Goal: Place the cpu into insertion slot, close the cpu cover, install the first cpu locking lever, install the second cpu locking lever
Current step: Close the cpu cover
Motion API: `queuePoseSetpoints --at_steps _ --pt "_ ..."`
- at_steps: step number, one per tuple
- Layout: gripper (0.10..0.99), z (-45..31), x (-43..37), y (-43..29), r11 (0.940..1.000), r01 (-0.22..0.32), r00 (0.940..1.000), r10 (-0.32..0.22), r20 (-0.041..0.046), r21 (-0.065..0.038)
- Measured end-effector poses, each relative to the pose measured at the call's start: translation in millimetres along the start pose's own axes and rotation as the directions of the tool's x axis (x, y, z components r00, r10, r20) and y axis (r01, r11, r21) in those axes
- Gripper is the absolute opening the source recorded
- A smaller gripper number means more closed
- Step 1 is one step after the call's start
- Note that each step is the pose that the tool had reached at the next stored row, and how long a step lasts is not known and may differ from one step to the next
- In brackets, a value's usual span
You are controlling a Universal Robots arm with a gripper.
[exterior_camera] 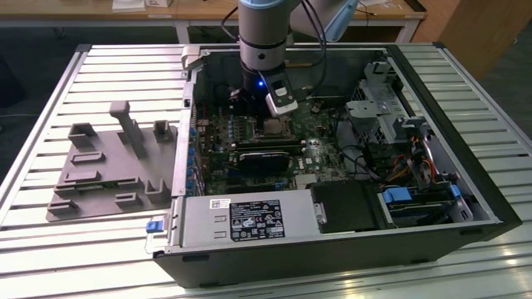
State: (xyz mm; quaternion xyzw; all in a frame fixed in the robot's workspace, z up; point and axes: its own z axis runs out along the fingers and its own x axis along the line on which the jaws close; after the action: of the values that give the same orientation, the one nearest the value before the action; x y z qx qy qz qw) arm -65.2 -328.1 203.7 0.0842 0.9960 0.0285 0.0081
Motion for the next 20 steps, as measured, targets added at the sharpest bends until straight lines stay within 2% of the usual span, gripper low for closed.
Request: queuePoseSetpoints --at_steps 4,10,20 --pt "0.102 -5.3 -0.1 0.3 1.0 0.0 1.0 0.0 0.0 0.0" --pt "0.102 -5.4 -1.1 0.5 1.0 0.0 1.0 0.0 -0.0002 0.0" --pt "0.102 -4.9 -22.0 4.0 1.0 0.0 1.0 0.0 0.0 0.0"
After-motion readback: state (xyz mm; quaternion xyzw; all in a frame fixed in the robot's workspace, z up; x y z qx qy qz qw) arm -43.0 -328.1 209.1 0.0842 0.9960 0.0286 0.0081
